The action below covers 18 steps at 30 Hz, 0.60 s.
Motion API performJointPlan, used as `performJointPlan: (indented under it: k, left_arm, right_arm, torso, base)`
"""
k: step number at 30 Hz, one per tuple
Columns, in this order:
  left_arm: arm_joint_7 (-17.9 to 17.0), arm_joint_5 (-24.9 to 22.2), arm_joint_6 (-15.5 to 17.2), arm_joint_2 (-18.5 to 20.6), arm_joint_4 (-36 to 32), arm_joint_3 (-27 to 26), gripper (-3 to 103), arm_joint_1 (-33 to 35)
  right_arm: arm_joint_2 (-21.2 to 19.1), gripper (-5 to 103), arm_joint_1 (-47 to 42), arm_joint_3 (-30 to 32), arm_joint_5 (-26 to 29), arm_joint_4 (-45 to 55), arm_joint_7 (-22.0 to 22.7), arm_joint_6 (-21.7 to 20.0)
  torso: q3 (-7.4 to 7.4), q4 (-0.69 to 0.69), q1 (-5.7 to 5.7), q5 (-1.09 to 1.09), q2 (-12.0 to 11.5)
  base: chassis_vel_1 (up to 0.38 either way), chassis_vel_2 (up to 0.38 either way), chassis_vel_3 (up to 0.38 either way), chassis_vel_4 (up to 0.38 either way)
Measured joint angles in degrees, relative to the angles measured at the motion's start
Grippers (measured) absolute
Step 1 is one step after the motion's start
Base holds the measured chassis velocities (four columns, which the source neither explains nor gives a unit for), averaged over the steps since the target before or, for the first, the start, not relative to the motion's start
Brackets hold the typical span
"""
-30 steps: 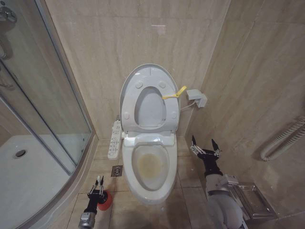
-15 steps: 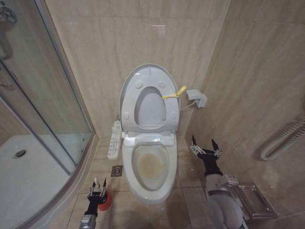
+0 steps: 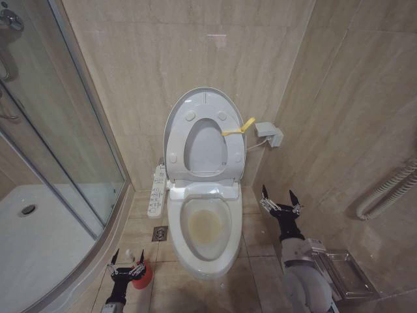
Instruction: Open the toilet lid, clean the toilet bowl with a toilet brush, close the toilet lid, and flush.
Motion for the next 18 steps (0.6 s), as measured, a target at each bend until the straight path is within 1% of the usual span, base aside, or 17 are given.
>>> performJointPlan:
  k: [3, 6, 7, 9, 10, 13, 14, 15, 18]
  left_arm:
    - [-0.1, 0.0, -0.5, -0.1, 0.2, -0.3, 100, 0.0]
    - [-0.5, 0.0, -0.5, -0.1, -0.9, -0.6, 100, 0.3]
    - [-0.8, 0.0, 0.2, -0.1, -4.0, -1.1, 100, 1.3]
    - [-0.8, 0.0, 1.0, 0.0, -7.2, -1.8, 100, 2.5]
    - [-0.8, 0.0, 1.0, 0.0, -7.2, -1.8, 100, 2.5]
    - [-1.2, 0.0, 2.5, 0.4, -13.6, -3.5, 100, 4.7]
    - [-1.4, 0.3, 2.7, 0.6, -15.2, -3.9, 100, 5.1]
    - [-1.4, 0.3, 2.7, 0.6, -15.2, -3.9, 100, 5.1]
    - [-2.3, 1.5, 4.9, 1.3, -23.1, -5.9, 100, 7.0]
  right_arm:
    - [0.0, 100, 0.0, 0.0, 0.0, 0.0, 0.0, 0.0]
    - [0.0, 100, 0.0, 0.0, 0.0, 0.0, 0.0, 0.0]
    - [0.0, 100, 0.0, 0.0, 0.0, 0.0, 0.0, 0.0]
    - [0.0, 100, 0.0, 0.0, 0.0, 0.0, 0.0, 0.0]
    - [0.0, 100, 0.0, 0.0, 0.0, 0.0, 0.0, 0.0]
    - [0.0, 100, 0.0, 0.0, 0.0, 0.0, 0.0, 0.0]
    - [0.0, 100, 0.0, 0.0, 0.0, 0.0, 0.0, 0.0]
    - [0.0, 100, 0.0, 0.0, 0.0, 0.0, 0.0, 0.0]
    - [0.0, 100, 0.0, 0.0, 0.0, 0.0, 0.0, 0.0]
  torso:
    - [0.0, 0.0, 0.0, 0.0, 0.0]
    - [0.0, 0.0, 0.0, 0.0, 0.0]
    - [0.0, -0.01, 0.0, 0.0, 0.0]
    - [0.0, 0.0, 0.0, 0.0, 0.0]
    - [0.0, 0.0, 0.0, 0.0, 0.0]
    - [0.0, 0.0, 0.0, 0.0, 0.0]
    - [0.0, 0.0, 0.0, 0.0, 0.0]
    - [0.0, 0.0, 0.0, 0.0, 0.0]
    - [0.0, 0.0, 0.01, 0.01, 0.0]
  base:
    - [0.0, 0.0, 0.0, 0.0]
    - [0.0, 0.0, 0.0, 0.0]
    - [0.0, 0.0, 0.0, 0.0]
    - [0.0, 0.0, 0.0, 0.0]
    - [0.0, 0.0, 0.0, 0.0]
    - [0.0, 0.0, 0.0, 0.0]
    - [0.0, 0.0, 0.0, 0.0]
    - [0.0, 0.0, 0.0, 0.0]
    - [0.0, 0.0, 0.0, 0.0]
